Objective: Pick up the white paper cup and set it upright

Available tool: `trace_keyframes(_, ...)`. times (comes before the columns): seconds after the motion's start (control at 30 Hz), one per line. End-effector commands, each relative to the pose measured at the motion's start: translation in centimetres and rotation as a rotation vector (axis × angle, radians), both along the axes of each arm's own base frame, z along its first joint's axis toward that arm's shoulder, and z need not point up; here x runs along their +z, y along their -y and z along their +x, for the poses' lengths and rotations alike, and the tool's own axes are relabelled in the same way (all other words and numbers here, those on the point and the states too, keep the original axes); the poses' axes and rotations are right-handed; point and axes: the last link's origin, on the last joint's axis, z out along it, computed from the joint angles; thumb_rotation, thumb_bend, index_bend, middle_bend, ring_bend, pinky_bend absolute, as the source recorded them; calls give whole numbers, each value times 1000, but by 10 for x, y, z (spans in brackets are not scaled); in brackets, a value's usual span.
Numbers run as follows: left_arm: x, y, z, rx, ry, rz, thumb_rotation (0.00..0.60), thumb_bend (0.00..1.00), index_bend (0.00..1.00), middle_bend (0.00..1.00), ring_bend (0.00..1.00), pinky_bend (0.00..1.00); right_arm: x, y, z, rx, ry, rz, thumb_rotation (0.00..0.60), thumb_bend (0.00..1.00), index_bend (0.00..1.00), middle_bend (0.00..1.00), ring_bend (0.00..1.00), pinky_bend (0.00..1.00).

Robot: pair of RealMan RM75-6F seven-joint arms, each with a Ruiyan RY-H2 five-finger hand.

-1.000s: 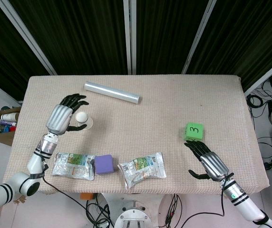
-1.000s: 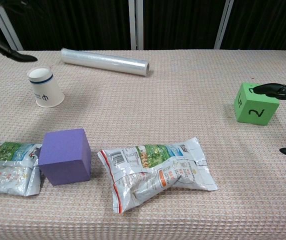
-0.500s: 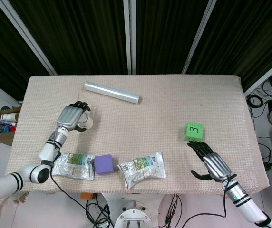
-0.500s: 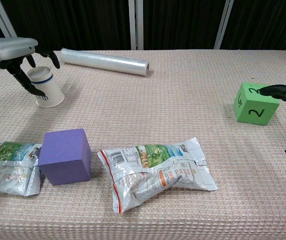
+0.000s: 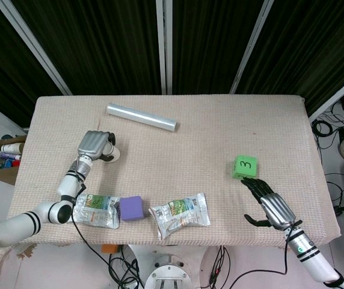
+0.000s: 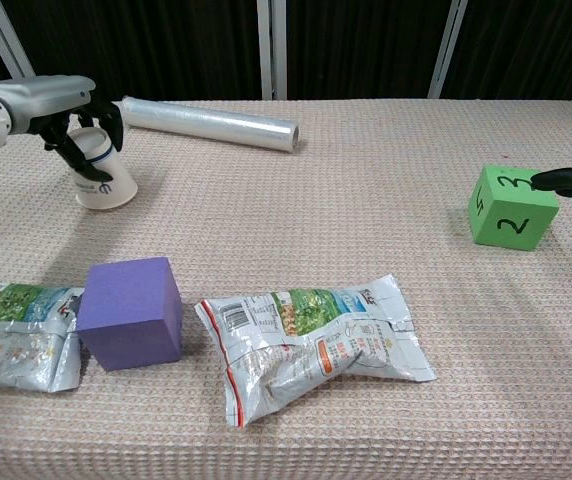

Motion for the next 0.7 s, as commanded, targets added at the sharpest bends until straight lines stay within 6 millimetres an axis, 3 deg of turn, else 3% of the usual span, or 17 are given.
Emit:
trace_keyframes(0.03, 2, 7, 21, 7, 232, -2, 600, 248, 542, 488, 477, 733, 1, 1, 1, 1, 3, -4, 600, 246, 17, 57, 0, 0)
trace_keyframes(0.2, -15, 12, 36, 145, 670, -80, 600, 246, 506, 452, 471, 709, 2, 0, 1, 1, 8, 4, 600, 246, 17, 57, 0, 0)
trace_keyframes(0.3, -32, 14, 31, 233, 814, -158, 600, 246, 464, 412, 432, 580, 3, -1, 0, -5, 9, 4, 600, 246, 17, 57, 0, 0)
trace_keyframes(0.57, -60, 16, 3, 277, 823, -181, 600, 240, 435, 401, 382, 423, 5, -3, -1, -11, 16, 12, 600, 247, 17, 57, 0, 0)
trace_keyframes(0.63, -59, 15, -6, 270, 763, -180, 600, 226, 411, 378, 331, 379, 5, -3, 0, -9, 19, 13, 600, 247, 17, 57, 0, 0)
trace_keyframes(0.7, -55, 14, -17, 269, 664, -204, 600, 202, 313, 280, 224, 305, 6, -3, 1, -7, 24, 14, 600, 247, 17, 57, 0, 0)
